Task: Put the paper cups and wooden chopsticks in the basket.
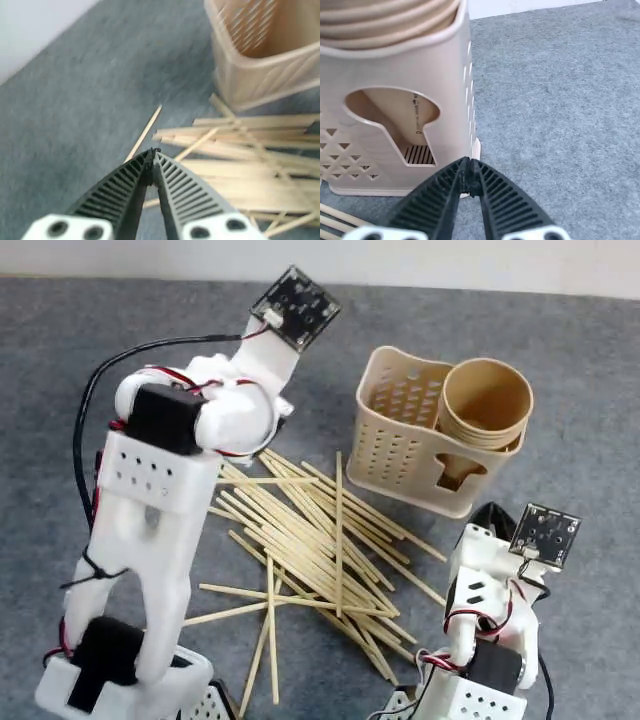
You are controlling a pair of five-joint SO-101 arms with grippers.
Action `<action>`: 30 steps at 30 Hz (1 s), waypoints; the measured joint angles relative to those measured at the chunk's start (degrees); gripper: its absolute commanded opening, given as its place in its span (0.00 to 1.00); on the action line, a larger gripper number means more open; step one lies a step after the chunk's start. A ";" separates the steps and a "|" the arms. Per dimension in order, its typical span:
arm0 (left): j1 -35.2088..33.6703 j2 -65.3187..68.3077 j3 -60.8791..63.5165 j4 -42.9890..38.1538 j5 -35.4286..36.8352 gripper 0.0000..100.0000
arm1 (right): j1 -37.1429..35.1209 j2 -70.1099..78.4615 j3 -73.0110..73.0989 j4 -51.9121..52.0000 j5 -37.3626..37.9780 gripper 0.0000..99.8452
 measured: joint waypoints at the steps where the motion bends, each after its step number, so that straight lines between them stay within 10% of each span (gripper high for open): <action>1: -1.05 0.00 1.58 0.09 -0.97 0.07 | 0.00 0.00 0.00 0.00 0.00 0.01; 16: -18.29 -6.24 29.27 -3.16 -7.38 0.11 | 0.00 0.00 0.00 0.00 0.00 0.01; 30: -32.09 -39.65 76.22 -27.25 -5.63 0.11 | 0.00 0.00 -0.44 0.26 0.35 0.01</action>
